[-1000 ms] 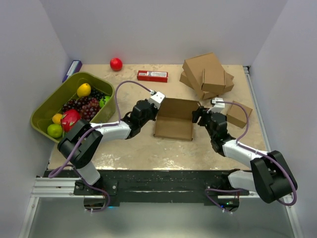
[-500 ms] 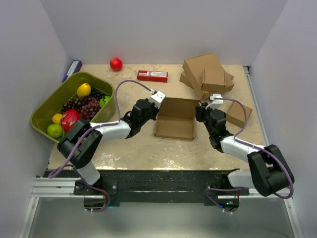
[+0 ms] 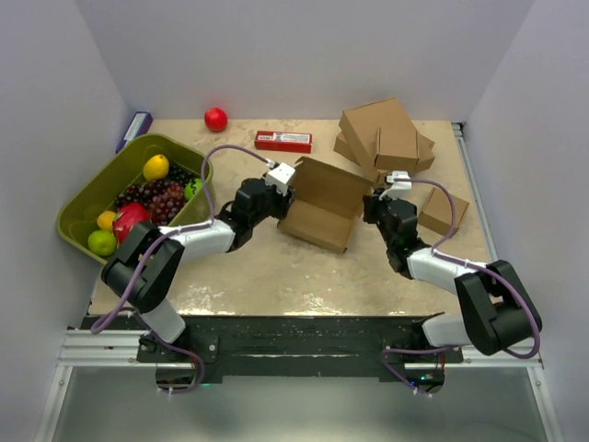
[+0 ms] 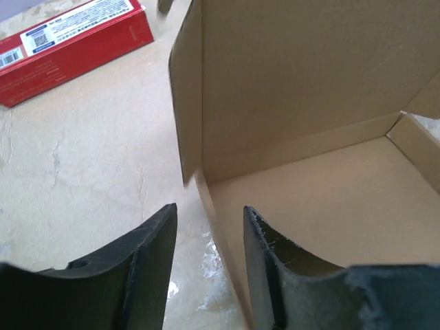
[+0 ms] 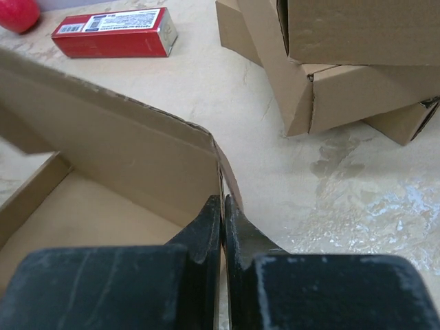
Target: Fold the paper box
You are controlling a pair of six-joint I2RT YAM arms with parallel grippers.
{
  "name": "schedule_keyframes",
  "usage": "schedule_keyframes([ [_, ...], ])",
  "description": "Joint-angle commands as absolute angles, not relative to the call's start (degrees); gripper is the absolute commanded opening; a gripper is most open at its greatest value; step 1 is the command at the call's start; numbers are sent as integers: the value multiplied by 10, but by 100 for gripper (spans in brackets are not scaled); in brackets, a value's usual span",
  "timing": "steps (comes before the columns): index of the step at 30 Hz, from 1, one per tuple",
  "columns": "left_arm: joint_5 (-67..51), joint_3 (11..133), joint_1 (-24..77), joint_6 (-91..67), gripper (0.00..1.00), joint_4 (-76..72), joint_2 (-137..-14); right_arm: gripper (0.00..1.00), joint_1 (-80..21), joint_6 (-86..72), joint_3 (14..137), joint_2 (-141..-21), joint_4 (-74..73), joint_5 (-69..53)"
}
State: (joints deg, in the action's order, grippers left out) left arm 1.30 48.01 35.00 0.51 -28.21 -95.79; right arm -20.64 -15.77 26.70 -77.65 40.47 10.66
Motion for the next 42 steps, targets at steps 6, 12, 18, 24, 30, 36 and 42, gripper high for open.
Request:
schedule_keyframes([
  [6,-157,477,263,-41,61,-313,-909,0,-205,-143,287,-786,429,77],
  [12,-281,541,218,-47,59,-314,-966,0,-206,-124,289,-785,428,26],
  [18,-344,619,185,-56,59,-294,-1012,0,-205,-106,296,-743,383,-32],
  [24,-365,615,166,-62,58,-309,-1012,0,-205,-87,302,-701,325,-72],
  [30,-404,599,162,-78,56,-345,-1026,0,-205,-80,310,-709,317,-95],
  [36,-406,616,161,-73,53,-340,-1039,0,-205,-76,311,-714,316,-104],
  [42,-396,634,160,-71,54,-338,-1060,0,-206,-75,313,-716,316,-118],
])
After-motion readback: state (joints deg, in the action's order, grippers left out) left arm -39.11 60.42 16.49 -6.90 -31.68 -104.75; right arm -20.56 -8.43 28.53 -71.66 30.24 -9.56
